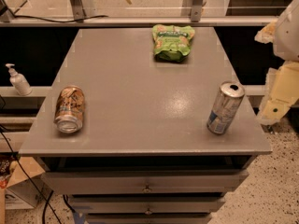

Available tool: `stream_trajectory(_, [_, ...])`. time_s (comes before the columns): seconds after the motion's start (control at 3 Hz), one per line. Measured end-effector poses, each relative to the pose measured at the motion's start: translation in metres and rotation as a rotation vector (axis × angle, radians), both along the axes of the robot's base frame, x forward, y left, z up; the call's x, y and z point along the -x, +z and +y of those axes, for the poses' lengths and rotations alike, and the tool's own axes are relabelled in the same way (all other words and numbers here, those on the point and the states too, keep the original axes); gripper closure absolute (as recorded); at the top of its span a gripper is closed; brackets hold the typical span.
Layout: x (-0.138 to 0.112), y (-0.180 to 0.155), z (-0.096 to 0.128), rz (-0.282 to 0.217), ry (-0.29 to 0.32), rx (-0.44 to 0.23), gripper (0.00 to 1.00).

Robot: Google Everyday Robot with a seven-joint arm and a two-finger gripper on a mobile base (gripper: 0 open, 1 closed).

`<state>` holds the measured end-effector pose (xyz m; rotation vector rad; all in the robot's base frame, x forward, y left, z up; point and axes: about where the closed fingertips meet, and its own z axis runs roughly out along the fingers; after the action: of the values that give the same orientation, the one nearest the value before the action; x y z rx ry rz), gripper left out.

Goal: Pick redbull can

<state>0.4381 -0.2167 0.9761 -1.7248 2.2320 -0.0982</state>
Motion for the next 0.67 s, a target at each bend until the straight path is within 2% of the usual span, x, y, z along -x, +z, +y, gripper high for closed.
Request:
stream_trajectory(0.33, [-0.001, 0.002, 0.002, -0.014, 0.003, -0.009, 0.00])
stream_trajectory(0.67, [-0.008, -0.004, 0.015, -0.025, 0.049, -0.075, 0.00])
